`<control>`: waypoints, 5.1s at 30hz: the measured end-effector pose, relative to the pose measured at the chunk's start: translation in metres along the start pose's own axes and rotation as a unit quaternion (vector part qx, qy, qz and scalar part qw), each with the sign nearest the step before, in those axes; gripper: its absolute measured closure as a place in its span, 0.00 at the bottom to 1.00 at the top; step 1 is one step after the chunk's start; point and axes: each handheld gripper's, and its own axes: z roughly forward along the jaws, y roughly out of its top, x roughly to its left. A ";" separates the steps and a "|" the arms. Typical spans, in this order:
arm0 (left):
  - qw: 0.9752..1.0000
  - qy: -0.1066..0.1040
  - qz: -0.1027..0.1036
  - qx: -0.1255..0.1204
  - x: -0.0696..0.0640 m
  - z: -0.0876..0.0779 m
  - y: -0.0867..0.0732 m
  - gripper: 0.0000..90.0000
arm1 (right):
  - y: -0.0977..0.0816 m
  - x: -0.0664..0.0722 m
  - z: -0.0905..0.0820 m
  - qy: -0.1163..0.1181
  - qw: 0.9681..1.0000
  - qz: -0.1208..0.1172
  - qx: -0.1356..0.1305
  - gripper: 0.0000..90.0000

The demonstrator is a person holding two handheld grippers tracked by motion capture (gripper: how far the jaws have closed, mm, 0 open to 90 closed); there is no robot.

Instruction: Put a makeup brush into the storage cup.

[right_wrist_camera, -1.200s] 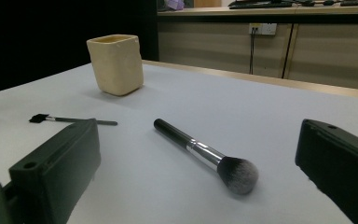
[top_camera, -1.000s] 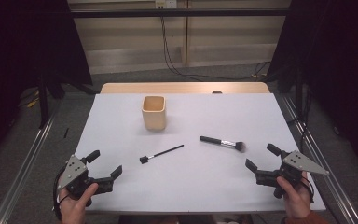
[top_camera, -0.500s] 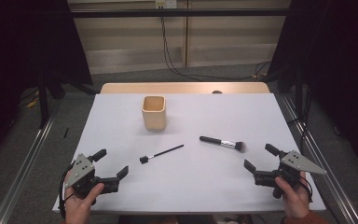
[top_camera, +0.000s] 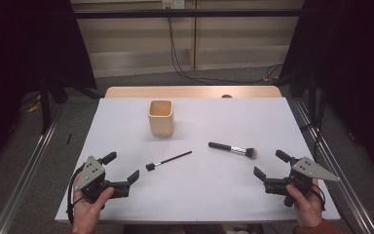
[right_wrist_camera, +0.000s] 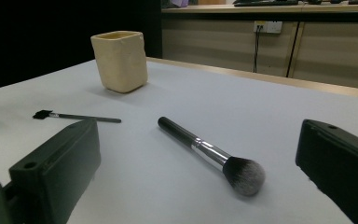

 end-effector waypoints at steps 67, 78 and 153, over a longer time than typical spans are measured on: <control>0.995 -0.084 0.036 0.047 0.001 0.113 0.058 0.04 | -0.001 0.001 0.002 0.009 1.000 0.003 0.008 0.00; 0.981 -0.121 0.046 0.142 -0.004 0.131 0.057 0.04 | -0.001 0.001 0.003 0.011 1.000 0.001 0.012 0.00; 0.810 -0.177 0.160 0.535 -0.008 0.209 0.044 0.71 | -0.003 0.003 0.005 0.031 0.999 -0.005 0.028 0.00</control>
